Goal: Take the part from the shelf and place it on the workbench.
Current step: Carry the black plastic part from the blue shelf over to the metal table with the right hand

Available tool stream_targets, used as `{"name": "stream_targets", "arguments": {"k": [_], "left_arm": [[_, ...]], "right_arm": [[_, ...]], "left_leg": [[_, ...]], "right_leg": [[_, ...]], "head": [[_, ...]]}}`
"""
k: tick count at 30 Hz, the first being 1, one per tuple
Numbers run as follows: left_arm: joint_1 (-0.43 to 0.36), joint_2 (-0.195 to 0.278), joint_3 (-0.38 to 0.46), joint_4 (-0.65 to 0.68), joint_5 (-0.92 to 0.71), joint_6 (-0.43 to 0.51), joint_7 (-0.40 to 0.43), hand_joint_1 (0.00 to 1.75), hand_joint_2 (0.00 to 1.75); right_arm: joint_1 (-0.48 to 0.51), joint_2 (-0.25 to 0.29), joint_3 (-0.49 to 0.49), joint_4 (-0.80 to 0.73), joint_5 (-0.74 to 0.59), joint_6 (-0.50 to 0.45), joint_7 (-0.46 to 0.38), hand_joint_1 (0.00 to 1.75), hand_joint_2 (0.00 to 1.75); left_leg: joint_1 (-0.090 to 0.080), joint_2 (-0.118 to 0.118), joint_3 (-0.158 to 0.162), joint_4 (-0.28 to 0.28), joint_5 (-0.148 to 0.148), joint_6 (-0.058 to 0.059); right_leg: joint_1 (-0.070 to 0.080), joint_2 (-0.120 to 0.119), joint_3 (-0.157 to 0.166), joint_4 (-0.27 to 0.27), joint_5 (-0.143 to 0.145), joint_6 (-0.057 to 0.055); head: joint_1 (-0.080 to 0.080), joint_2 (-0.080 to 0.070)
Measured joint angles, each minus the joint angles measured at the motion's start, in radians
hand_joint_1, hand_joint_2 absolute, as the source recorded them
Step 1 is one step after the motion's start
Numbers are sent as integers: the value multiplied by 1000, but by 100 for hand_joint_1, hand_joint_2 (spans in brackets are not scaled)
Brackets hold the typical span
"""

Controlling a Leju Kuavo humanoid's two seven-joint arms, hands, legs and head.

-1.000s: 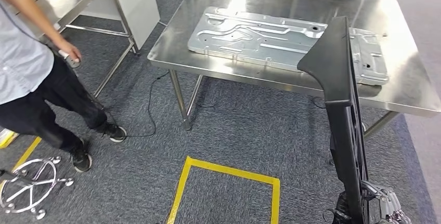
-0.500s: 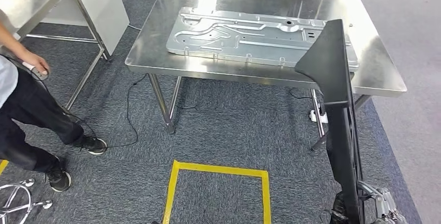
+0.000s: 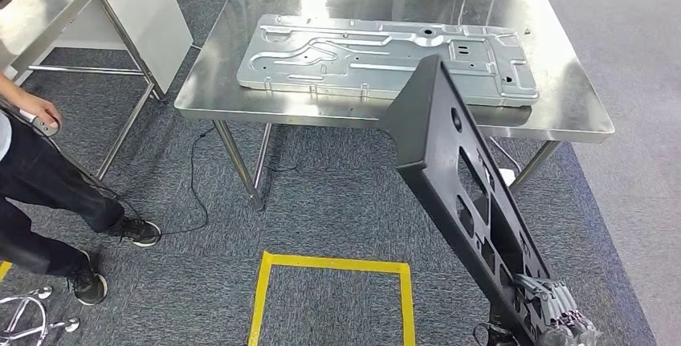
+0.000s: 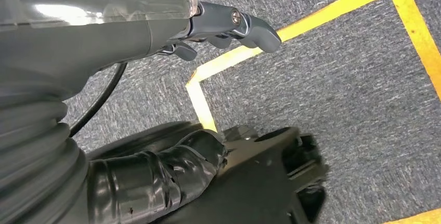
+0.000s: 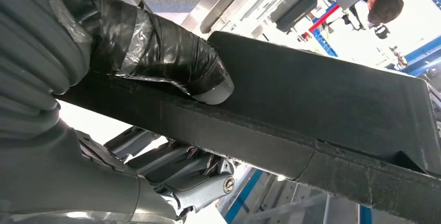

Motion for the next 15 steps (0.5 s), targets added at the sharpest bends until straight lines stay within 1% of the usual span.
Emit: {"name": "stream_targets", "arguments": {"k": [1,2,3,4,5,6,8,9,10,11,12,13,14,15], "left_arm": [[1,1,0,0,-1,-2,0,0,175],[1,2,0,0,-2,-4,-1,0,175],[0,3,0,0,-3,-5,-2,0,175],[0,4,0,0,-5,-7,-2,0,175],[-1,5,-1,0,-6,-8,-2,0,175],[-1,5,-1,0,-7,-8,-2,0,175],[0,6,-1,0,-8,-9,-2,0,175],[0,6,-1,0,-8,-9,-2,0,175],[0,7,-1,0,-8,-9,-2,0,175],[0,7,-1,0,-8,-10,-3,0,175],[-1,7,-1,0,-8,-10,-3,0,175],[-1,7,-2,0,-8,-11,-3,0,175],[0,7,-2,0,-8,-11,-3,0,175],[1,7,-2,0,-8,-11,-3,0,175]], "right_arm": [[0,-1,0,1,0,0,-2,175,175],[0,-1,0,2,0,0,-4,175,175],[-1,-1,0,2,0,0,-6,175,175],[-1,-1,0,2,0,0,-7,175,175],[-2,-1,0,2,-1,0,-7,175,175],[-2,-2,0,2,-1,0,-7,175,175],[-2,-2,0,2,-1,0,-8,175,175],[-3,-2,0,2,-1,0,-10,175,175],[-4,-2,0,2,-1,0,-12,175,175],[-5,-3,0,2,-2,0,-16,175,175],[-6,-3,0,2,-2,0,-20,175,175],[-6,-3,0,3,-4,0,-23,175,175],[-6,-3,0,4,-5,0,-26,175,175],[-6,-3,0,5,-7,0,-30,175,175]], "left_leg": [[0,0,21,-51,38,2],[0,-2,51,-121,75,6],[-1,-3,81,-187,100,9],[-3,-5,101,-233,114,13],[-5,-6,110,-255,114,17],[-6,-7,112,-260,110,22],[-5,-6,120,-267,112,34],[-4,-5,126,-271,113,39],[-2,-4,132,-273,113,43],[-2,-3,135,-274,111,47],[-2,-2,138,-274,109,49],[-2,-1,141,-274,105,50],[-3,-1,145,-274,101,50],[-2,-1,152,-274,95,49]], "right_leg": [[0,3,4,2,-4,2],[0,5,8,5,-9,4],[1,7,11,9,-15,9],[2,9,12,12,-19,14],[3,10,14,14,-21,20],[4,11,15,17,-20,26],[2,10,15,27,-20,35],[1,8,7,46,-29,39],[-1,6,-11,80,-47,43],[-2,4,-39,131,-71,46],[-3,4,-75,192,-96,50],[-5,4,-111,247,-113,54],[-7,3,-138,281,-116,57],[-9,2,-149,282,-100,60]], "head": [[0,0],[0,0],[0,0],[0,0],[1,0],[1,0],[1,0],[1,0],[1,0],[2,0],[2,0],[1,0],[1,0],[1,0]]}}
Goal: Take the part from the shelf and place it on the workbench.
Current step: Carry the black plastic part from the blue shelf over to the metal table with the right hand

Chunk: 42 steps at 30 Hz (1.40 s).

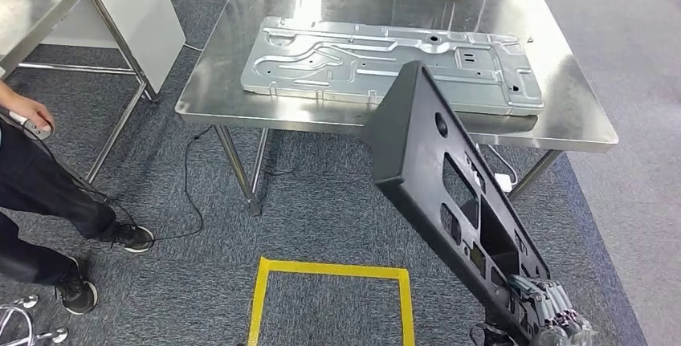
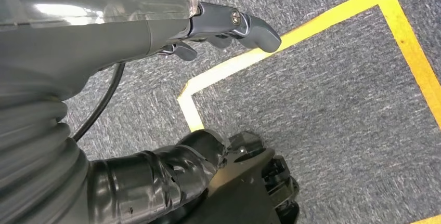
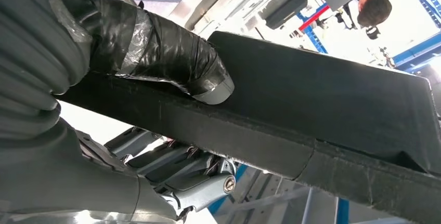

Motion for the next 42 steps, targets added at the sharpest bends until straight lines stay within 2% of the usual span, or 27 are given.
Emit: {"name": "stream_targets", "arguments": {"k": [1,3,5,7,9,11,13,14,15,16,18,19,20,22,24,26,28,29,30,31,33,34,35,36,39,41,42], "left_arm": [[1,0,0,0,0,0,0,0,175],[1,0,0,0,-2,0,0,0,175],[0,0,-1,0,-3,-1,0,0,175],[-2,0,-1,0,-4,-1,0,0,175],[-3,0,-1,0,-6,-1,0,0,175],[-4,0,-2,0,-8,-3,-1,0,175],[-4,0,-2,0,-9,-5,-1,0,175],[-3,1,-2,0,-10,-6,-1,0,175],[-1,1,-2,0,-12,-6,-1,0,175],[0,1,-2,0,-14,-6,-1,0,175],[2,2,-3,0,-19,-6,0,0,175],[1,3,-4,0,-21,-6,0,0,175],[0,4,-6,0,-23,-6,1,0,175],[0,5,-9,0,-28,-6,2,0,175],[2,6,-14,0,-33,-6,2,0,175],[0,6,-20,0,-37,-6,3,0,175],[-4,6,-23,0,-40,-6,3,0,175],[-4,6,-25,0,-41,-6,3,0,175],[-4,6,-25,0,-42,-7,3,0,175],[-4,7,-26,0,-43,-7,4,0,175],[-3,7,-27,0,-45,-8,4,0,175],[-4,7,-28,0,-48,-10,5,0,175],[-6,7,-30,0,-50,-11,5,0,175],[-7,7,-32,0,-52,-13,6,0,175],[-10,7,-38,0,-56,-16,7,0,175],[-12,7,-43,0,-58,-18,7,0,175],[-12,8,-45,0,-60,-18,7,0,175]], "right_arm": [[0,0,0,1,-2,0,-6,175,175],[-3,0,0,1,-6,0,-20,175,175],[-7,0,0,0,-8,0,-30,175,175],[-10,0,0,-2,-9,0,-32,175,175],[-12,0,-1,-5,-9,0,-36,175,175],[-19,0,-1,-10,-6,0,-43,175,175],[-27,0,-1,-13,-2,0,-48,175,175],[-30,0,-1,-14,0,0,-49,175,175],[-33,0,-1,-16,2,0,-49,175,175],[-37,0,-1,-18,3,0,-49,175,175],[-48,0,-1,-23,3,0,-50,175,175],[-56,0,-1,-26,2,0,-50,175,175],[-64,0,-1,-29,1,0,-51,175,175],[-77,-1,-1,-35,0,0,-51,175,175],[-90,-3,-1,-41,3,0,-51,175,175],[-107,-8,-2,-45,6,0,-50,175,175],[-123,-16,-2,-46,9,0,-44,175,175],[-130,-20,-2,-45,12,0,-39,175,175],[-137,-25,-2,-44,15,0,-33,175,175],[-144,-30,-2,-43,18,0,-28,175,175],[-162,-40,-2,-40,26,0,-16,175,175],[-172,-44,-2,-38,30,0,-11,175,175],[-183,-48,-2,-36,33,0,-5,175,175],[-192,-52,-2,-33,35,0,2,175,175],[-213,-63,-1,-25,42,0,21,175,175],[-231,-70,-1,-19,46,0,31,175,175],[-239,-72,-1,-17,48,0,35,175,175]], "left_leg": [[1,0,10,0,-7,-2],[2,0,31,-1,-22,-8],[1,1,40,-4,-33,-19],[-1,3,48,-1,-36,-33],[0,2,54,22,-47,-43],[3,1,16,99,-85,-47],[3,0,-60,217,-136,-51],[3,0,-93,257,-146,-52],[3,0,-113,267,-135,-51],[3,0,-116,242,-103,-48],[0,-1,-92,129,-8,-37],[-4,-1,-83,78,14,-33],[-8,-2,-77,47,28,-29],[-14,-3,-76,31,26,-21],[-8,-2,-62,18,40,-12],[-1,0,-45,2,42,-4],[-1,0,-33,-2,34,-1],[-1,-1,-28,-2,29,-1],[0,-1,-21,-2,22,-3],[1,-1,-12,-1,15,-5],[4,-2,9,-2,-1,-14],[3,-3,15,-1,-9,-20],[3,-3,17,-1,-15,-26],[2,-3,16,-2,-19,-32],[2,-1,21,-7,-28,-49],[3,-1,2,45,-56,-56],[4,-1,-30,105,-80,-56]], "right_leg": [[-2,-1,7,-35,36,1],[-3,-6,50,-156,114,-3],[6,-12,75,-231,130,-17],[11,-12,80,-243,118,-35],[8,-8,98,-251,122,-51],[8,-7,115,-257,116,-63],[13,-6,122,-256,108,-72],[16,-4,127,-256,103,-75],[18,-2,133,-256,97,-76],[20,1,142,-256,90,-76],[23,3,160,-256,77,-74],[23,4,165,-255,72,-71],[23,4,165,-253,67,-67],[21,5,164,-253,62,-57],[22,4,168,-249,51,-47],[19,2,141,-189,21,-36],[11,0,68,-64,-21,-26],[7,0,30,-12,-29,-21],[2,-1,6,11,-17,-17],[-2,-1,1,-5,15,-14],[-8,-4,37,-118,103,-9],[-7,-5,59,-173,129,-10],[-5,-6,75,-211,138,-14],[-1,-6,82,-228,132,-20],[1,-3,91,-244,119,-41],[0,-3,107,-253,113,-55],[2,-5,114,-256,109,-62]], "head": [[0,0],[1,0],[2,0],[2,0],[2,0],[0,0],[-1,0],[-1,0],[-1,0],[-1,0],[0,0],[0,0],[0,0],[-2,0],[-2,0],[0,0],[1,0],[1,0],[1,0],[1,0],[1,0],[1,0],[1,0],[1,0],[0,0],[-1,0],[-1,0]]}}
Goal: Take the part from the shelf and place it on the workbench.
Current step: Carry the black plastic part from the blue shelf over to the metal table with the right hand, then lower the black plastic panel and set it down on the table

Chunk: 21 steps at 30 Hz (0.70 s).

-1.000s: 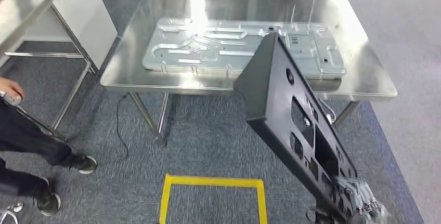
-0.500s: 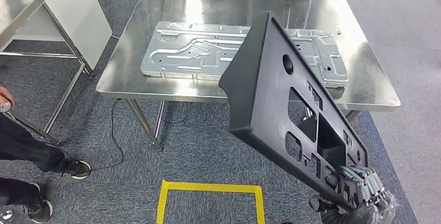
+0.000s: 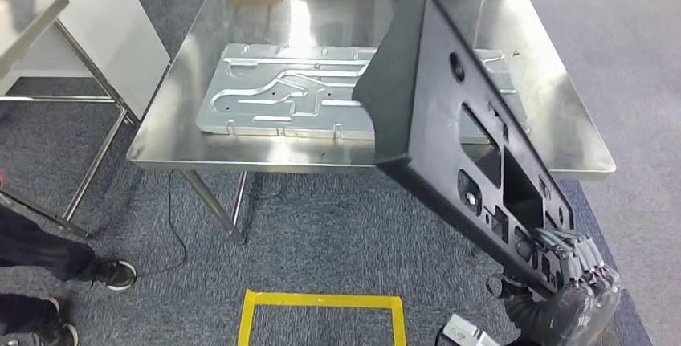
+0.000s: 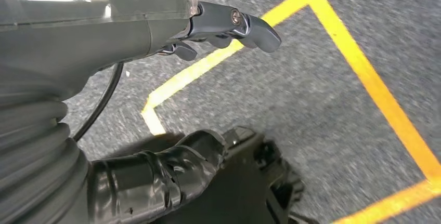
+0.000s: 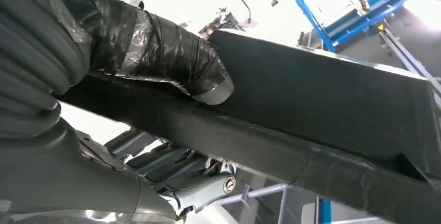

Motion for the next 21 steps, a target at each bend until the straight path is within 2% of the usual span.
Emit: {"name": "stream_targets", "arguments": {"k": [2,3,4,5,6,7,8,9,12,14,15,17,18,19,20,21], "left_arm": [[1,0,-3,0,-2,-1,0,0,175],[2,0,-3,0,-3,-1,0,0,175],[3,0,-4,0,-3,-2,0,0,175],[4,0,-4,0,-3,-2,0,0,175],[4,1,-4,0,-4,-3,1,0,175],[4,2,-5,0,-4,-3,1,0,175],[3,4,-5,0,-4,-3,1,0,175],[1,5,-5,0,-5,-3,2,0,175],[0,6,-6,0,-8,-3,3,0,175],[2,5,-7,0,-11,-3,3,0,175],[1,5,-7,0,-12,-4,3,0,175],[-3,5,-8,0,-13,-5,3,0,175],[-3,5,-9,0,-13,-6,3,0,175],[-3,5,-10,0,-13,-6,3,0,175],[-3,5,-11,0,-13,-6,3,0,175],[-3,5,-12,0,-13,-6,3,0,175]], "right_arm": [[-15,-6,1,8,4,0,10,175,175],[-21,-9,1,14,7,0,17,175,175],[-27,-12,1,19,10,0,23,175,175],[-32,-15,1,24,12,0,27,175,175],[-37,-17,1,28,14,0,30,175,175],[-42,-19,1,32,15,0,32,175,175],[-47,-21,1,36,16,0,35,175,175],[-51,-23,2,39,16,0,38,175,175],[-61,-31,4,47,16,0,49,175,175],[-69,-37,7,51,16,0,53,175,175],[-73,-41,8,53,16,0,55,175,175],[-79,-48,11,60,16,0,61,175,175],[-80,-52,13,64,17,0,64,175,175],[-81,-55,14,69,17,0,66,175,175],[-84,-58,16,73,17,0,69,175,175],[-88,-60,17,78,17,0,72,175,175]], "left_leg": [[-1,0,-89,141,-42,2],[-2,-1,-123,180,-38,5],[-3,-1,-138,180,-13,9],[-5,-1,-135,141,32,16],[-10,-2,-118,76,83,27],[-15,-2,-98,15,121,39],[-19,-2,-79,-36,142,47],[-24,-2,-68,-64,147,53],[-24,-3,-52,-95,143,55],[-16,-3,-35,-118,146,58],[-13,-2,-26,-124,145,60],[-12,-2,-13,-127,136,62],[-10,-3,-6,-126,130,61],[-8,-4,2,-125,123,58],[-5,-5,12,-123,115,54],[-2,-6,22,-120,105,48]], "right_leg": [[8,-1,12,-1,-10,-10],[12,0,19,-1,-16,-13],[16,2,27,-1,-22,-15],[19,4,38,-1,-29,-16],[22,5,48,-1,-37,-16],[25,5,56,-1,-44,-14],[26,5,60,0,-50,-11],[25,4,60,-1,-54,-8],[21,2,63,-8,-58,4],[20,1,47,31,-79,15],[17,1,20,83,-101,21],[7,1,-58,210,-141,33],[0,0,-90,252,-142,40],[-6,0,-105,257,-123,46],[-13,-1,-100,224,-85,52],[-19,-2,-81,162,-37,58]], "head": [[0,0],[0,0],[0,0],[-1,0],[0,0],[0,0],[0,0],[0,0],[-2,0],[-1,0],[-1,0],[-1,0],[-1,0],[-1,0],[-1,0],[0,0]]}}
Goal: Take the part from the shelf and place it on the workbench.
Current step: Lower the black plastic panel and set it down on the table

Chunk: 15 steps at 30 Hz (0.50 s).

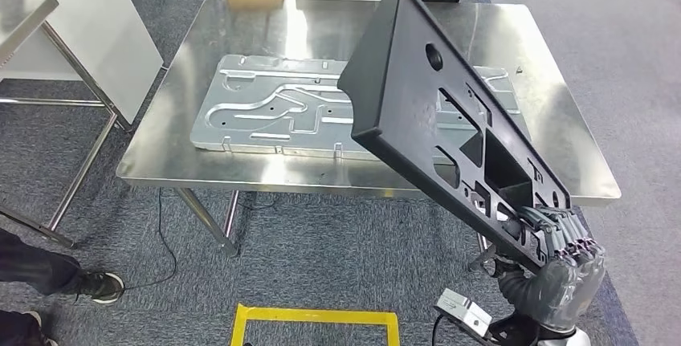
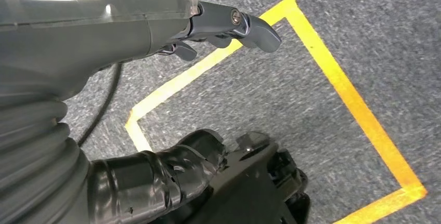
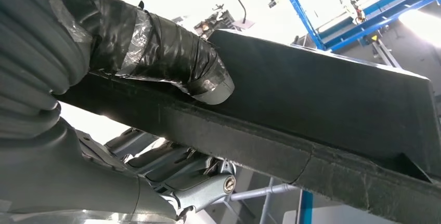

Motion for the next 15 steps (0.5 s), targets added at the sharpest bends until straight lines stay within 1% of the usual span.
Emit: {"name": "stream_targets", "arguments": {"k": [1,2,3,4,5,6,7,8,9,10,11,12,13,14,15], "left_arm": [[-1,0,-1,0,0,0,0,0,175],[-2,0,-2,0,0,0,1,0,175],[-4,0,-3,0,-1,0,1,0,175],[-6,0,-4,0,-1,0,2,0,175],[-7,0,-6,0,-2,0,2,0,175],[-8,0,-7,0,-2,0,3,0,175],[-8,0,-9,0,-3,0,3,0,175],[-9,0,-10,0,-3,0,4,0,175],[-10,0,-11,0,-4,0,4,0,175],[-10,0,-11,0,-4,0,4,0,175],[-10,0,-12,0,-4,0,4,0,175],[-9,0,-12,0,-4,0,5,0,175],[-7,0,-12,0,-4,0,5,0,175],[-7,0,-12,0,-4,0,5,0,175],[-6,0,-12,0,-4,-1,6,0,175]], "right_arm": [[-5,-2,1,4,0,0,3,175,175],[-11,-4,2,8,1,0,6,175,175],[-16,-6,3,11,1,0,8,175,175],[-20,-7,4,15,2,0,11,175,175],[-23,-9,5,17,3,0,13,175,175],[-25,-10,6,20,3,0,17,175,175],[-28,-11,7,23,3,0,20,175,175],[-32,-11,9,25,4,0,23,175,175],[-37,-12,11,26,4,0,25,175,175],[-40,-12,14,28,4,0,27,175,175],[-43,-12,17,31,5,0,27,175,175],[-43,-13,20,35,6,0,28,175,175],[-44,-14,22,38,7,0,29,175,175],[-44,-15,24,41,8,0,29,175,175],[-45,-16,25,44,8,0,29,175,175]], "left_leg": [[2,-1,7,4,-11,-8],[2,-2,12,9,-21,-16],[2,-3,13,12,-28,-24],[1,-3,13,12,-32,-31],[2,-2,15,10,-34,-36],[3,-2,18,8,-37,-42],[5,-1,17,16,-44,-46],[6,-1,7,42,-59,-50],[7,-1,-16,91,-83,-51],[7,-1,-51,154,-108,-52],[7,-1,-94,225,-130,-51],[6,-1,-131,278,-139,-50],[6,-1,-154,298,-127,-47],[4,-1,-160,282,-95,-42],[1,-2,-147,228,-47,-34]], "right_leg": [[-2,-1,23,-61,34,4],[-1,-1,46,-111,54,2],[0,-1,58,-139,58,-3],[5,0,62,-143,48,-12],[7,1,64,-147,45,-22],[7,1,65,-149,44,-30],[7,2,69,-151,42,-38],[6,2,74,-155,41,-46],[6,1,80,-158,38,-52],[8,0,84,-159,34,-57],[12,0,88,-159,30,-62],[16,0,93,-159,26,-65],[20,1,99,-159,21,-67],[24,3,107,-159,15,-68],[26,4,116,-159,9,-68]], "head": [[1,0],[1,0],[1,0],[1,0],[1,0],[0,0],[0,0],[-1,0],[-1,0],[-2,0],[-2,0],[-2,0],[-2,0],[-2,0],[-2,0]]}}
